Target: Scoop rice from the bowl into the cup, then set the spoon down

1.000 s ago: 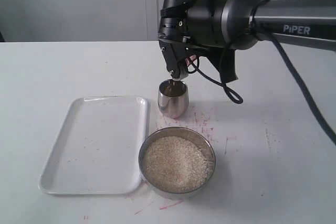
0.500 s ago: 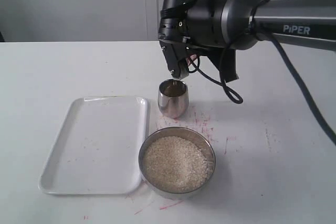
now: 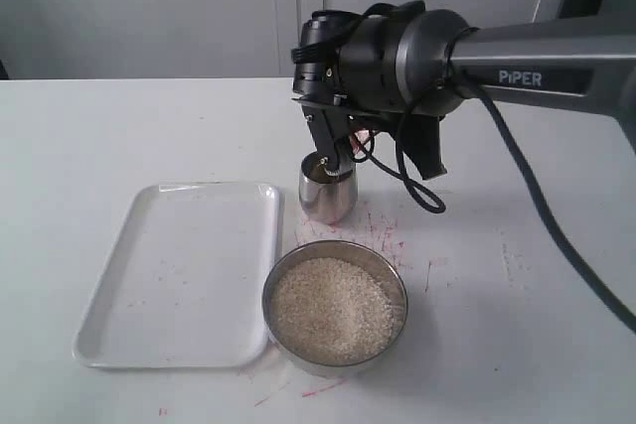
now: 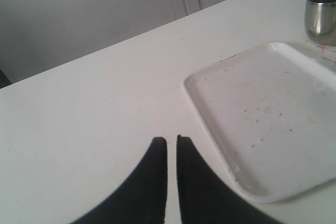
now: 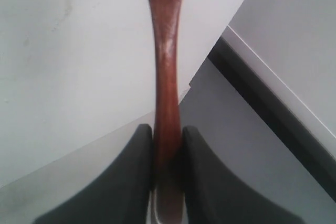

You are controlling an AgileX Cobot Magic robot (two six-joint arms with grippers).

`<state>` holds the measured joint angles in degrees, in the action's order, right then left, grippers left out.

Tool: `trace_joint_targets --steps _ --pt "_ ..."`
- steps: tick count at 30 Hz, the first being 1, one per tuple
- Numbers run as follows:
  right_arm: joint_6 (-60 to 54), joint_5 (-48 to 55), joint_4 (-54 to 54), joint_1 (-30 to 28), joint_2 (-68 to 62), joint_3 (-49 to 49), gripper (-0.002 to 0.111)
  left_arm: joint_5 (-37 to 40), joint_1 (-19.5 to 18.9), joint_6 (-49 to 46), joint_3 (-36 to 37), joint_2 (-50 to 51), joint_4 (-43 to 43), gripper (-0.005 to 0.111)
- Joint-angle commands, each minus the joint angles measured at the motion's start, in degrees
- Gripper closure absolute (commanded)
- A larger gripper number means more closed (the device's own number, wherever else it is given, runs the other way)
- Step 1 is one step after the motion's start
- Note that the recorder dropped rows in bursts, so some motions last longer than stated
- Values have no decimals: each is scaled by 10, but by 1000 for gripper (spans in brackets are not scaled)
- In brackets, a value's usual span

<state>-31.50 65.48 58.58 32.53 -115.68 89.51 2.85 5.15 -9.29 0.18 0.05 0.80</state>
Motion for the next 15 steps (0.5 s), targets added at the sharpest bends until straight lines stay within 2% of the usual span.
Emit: trace_joint_targets --steps 1,15 --pt "4 20 33 1 5 -3 108 -2 2 -1 -2 -1 -3 92" --pt "-18 17 67 19 12 -3 108 -2 2 -1 -2 -1 -3 92"
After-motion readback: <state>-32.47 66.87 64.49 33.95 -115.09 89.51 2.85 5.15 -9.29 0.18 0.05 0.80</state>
